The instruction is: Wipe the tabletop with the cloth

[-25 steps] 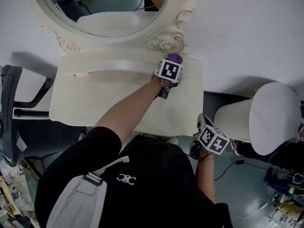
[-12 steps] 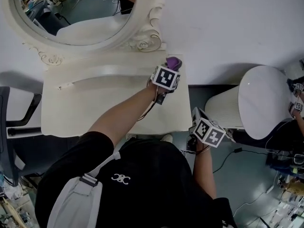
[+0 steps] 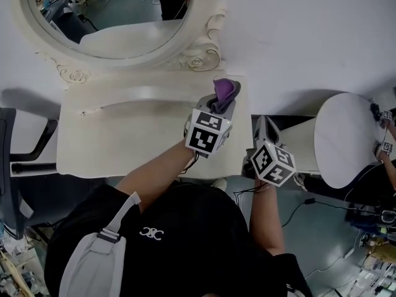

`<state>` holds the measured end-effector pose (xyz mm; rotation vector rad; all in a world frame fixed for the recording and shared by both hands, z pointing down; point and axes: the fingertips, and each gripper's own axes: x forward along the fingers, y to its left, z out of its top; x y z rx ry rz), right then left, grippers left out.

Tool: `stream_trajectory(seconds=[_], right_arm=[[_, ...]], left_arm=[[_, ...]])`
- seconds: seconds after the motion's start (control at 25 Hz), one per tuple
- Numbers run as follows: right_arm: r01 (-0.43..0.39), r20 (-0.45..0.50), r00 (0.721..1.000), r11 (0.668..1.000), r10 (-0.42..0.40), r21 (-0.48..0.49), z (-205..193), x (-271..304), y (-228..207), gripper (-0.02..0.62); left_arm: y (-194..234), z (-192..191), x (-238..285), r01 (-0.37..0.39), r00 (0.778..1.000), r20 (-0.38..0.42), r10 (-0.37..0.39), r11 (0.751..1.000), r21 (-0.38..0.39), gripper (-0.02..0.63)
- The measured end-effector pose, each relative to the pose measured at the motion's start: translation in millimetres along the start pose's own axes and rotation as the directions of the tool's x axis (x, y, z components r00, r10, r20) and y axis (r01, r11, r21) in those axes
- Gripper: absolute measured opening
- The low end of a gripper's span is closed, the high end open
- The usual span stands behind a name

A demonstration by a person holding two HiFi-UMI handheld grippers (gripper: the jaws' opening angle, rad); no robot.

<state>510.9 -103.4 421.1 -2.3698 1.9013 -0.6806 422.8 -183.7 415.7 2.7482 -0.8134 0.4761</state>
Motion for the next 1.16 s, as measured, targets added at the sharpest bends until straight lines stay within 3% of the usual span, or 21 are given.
stream_trajectory(seconds=[0.2, 0.4, 1.16], right_arm=[[-0.044, 0.079, 0.996, 0.998, 0.047, -0.041, 19.9, 3.0, 28.8, 0.011], [-0.058, 0.083, 0.995, 0.998, 0.061, -0.038, 19.5, 0.2, 33.0, 0.011], [-0.079, 0.052, 0.995, 0.995, 0.082, -0.057, 5.9, -10.1, 45.7, 0.011]], left_arm=[[-5.1, 1.8, -9.7, 0.012, 1.000, 0.003, -0.012, 0.999, 0.034, 0.084], [-2.7, -3.6, -11.9, 0.010, 1.000, -0.007, -0.010, 1.000, 0.004, 0.084], [-21.2, -6.0, -23.3, 0.048, 0.999, -0.011, -0.047, 0.998, 0.048, 0.084]])
